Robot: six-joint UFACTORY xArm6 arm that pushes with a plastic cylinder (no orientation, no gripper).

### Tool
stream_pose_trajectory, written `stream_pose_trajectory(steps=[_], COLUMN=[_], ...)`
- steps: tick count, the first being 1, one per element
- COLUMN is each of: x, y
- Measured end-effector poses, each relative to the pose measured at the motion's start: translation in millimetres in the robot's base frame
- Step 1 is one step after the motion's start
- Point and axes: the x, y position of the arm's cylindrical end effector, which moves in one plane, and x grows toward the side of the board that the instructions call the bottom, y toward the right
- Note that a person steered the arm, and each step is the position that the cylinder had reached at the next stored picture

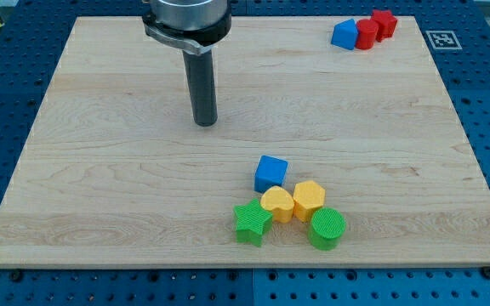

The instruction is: Point your arm to top right

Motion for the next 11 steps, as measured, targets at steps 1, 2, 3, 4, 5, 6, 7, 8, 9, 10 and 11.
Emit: stream_pose_trajectory(steps=[1, 2, 3, 4, 5, 6, 7, 8, 9, 10, 11], x=[-49, -118, -171, -166, -143, -103, -82, -100, -110, -109, -141], y=[-6, -6, -6, 49, 146, 237, 258, 266, 300, 335, 337])
